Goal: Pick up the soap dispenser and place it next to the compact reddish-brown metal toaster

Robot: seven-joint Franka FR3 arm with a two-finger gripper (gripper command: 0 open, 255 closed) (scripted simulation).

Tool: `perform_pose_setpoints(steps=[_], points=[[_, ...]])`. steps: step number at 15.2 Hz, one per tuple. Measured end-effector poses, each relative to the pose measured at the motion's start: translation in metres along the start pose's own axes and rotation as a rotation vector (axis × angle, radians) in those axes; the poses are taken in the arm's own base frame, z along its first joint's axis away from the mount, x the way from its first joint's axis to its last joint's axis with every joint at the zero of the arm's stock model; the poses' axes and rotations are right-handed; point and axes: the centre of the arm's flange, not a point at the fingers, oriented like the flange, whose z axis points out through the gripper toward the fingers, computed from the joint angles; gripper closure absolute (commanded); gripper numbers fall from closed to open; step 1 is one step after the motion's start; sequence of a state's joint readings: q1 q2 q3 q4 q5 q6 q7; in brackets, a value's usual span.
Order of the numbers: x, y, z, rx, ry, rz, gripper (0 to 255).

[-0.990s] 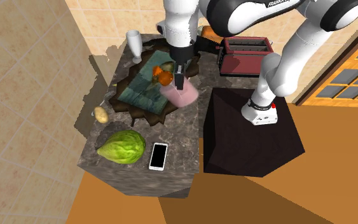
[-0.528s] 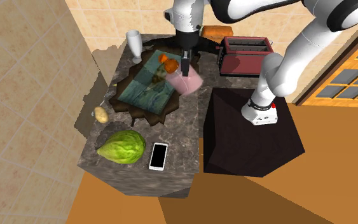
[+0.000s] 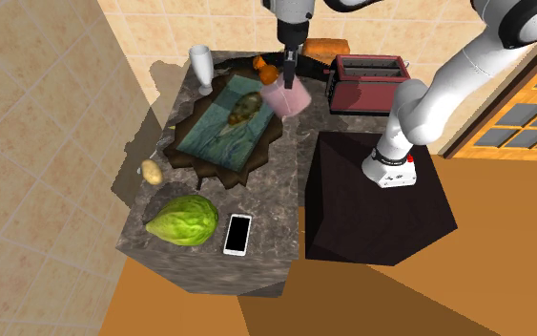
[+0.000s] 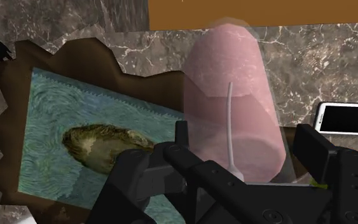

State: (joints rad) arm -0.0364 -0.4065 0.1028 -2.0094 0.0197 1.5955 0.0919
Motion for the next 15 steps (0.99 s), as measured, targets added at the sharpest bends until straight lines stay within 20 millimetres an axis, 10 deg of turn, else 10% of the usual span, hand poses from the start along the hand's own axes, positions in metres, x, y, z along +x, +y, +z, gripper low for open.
perform_pose_setpoints(steps=[15], points=[[-0.046,0.196,0.004,0.001,0.0,0.0,255]])
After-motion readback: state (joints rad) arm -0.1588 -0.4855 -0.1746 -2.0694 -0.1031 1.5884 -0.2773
